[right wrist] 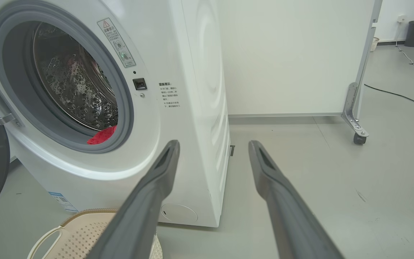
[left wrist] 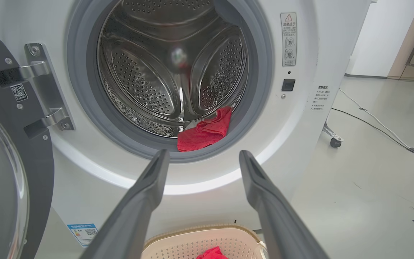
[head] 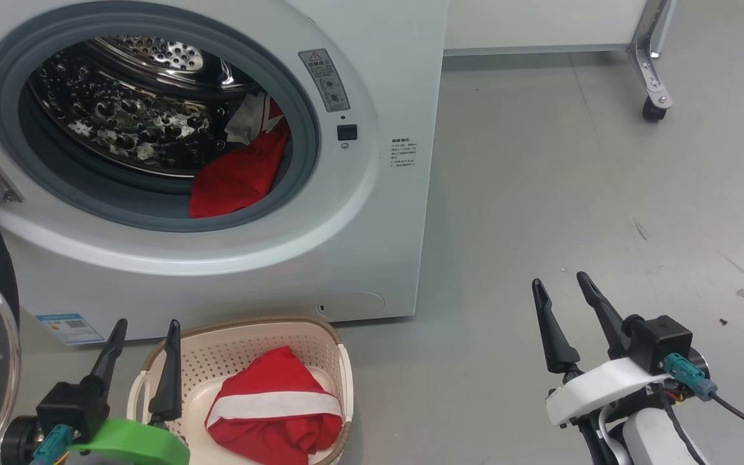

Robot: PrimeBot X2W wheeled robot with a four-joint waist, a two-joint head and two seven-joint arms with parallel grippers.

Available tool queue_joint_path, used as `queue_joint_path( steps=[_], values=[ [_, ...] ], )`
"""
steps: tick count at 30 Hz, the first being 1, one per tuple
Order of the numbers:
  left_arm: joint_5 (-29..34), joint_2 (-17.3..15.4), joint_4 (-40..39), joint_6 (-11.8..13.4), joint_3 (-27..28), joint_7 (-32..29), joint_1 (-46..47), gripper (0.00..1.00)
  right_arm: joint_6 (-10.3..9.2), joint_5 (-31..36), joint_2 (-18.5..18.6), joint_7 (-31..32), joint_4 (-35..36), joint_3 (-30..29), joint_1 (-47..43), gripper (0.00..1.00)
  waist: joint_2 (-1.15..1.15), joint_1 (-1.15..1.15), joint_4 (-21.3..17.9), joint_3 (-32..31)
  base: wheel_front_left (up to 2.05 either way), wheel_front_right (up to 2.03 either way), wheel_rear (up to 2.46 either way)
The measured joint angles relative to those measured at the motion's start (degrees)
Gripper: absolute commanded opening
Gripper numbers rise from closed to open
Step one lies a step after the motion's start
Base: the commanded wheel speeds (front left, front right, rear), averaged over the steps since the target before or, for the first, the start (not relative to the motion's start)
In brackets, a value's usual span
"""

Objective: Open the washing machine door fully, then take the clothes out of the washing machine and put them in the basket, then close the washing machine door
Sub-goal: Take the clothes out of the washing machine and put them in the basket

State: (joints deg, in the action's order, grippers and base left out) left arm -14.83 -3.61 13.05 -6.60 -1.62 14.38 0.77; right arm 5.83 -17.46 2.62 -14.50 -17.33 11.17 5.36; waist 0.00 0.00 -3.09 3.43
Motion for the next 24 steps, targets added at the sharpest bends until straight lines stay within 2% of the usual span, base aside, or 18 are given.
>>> queue_joint_path(
  steps=[24],
  values=[
    [0.3,0.3,-0.5,0.0,0.1,0.0,-1.0,1.00,-0.01,0.0,0.0,0.0,0.0,0.3,0.0,1.00,0.00,0.00,-0.2,0.2,0.00,0.00,0.00]
  ],
)
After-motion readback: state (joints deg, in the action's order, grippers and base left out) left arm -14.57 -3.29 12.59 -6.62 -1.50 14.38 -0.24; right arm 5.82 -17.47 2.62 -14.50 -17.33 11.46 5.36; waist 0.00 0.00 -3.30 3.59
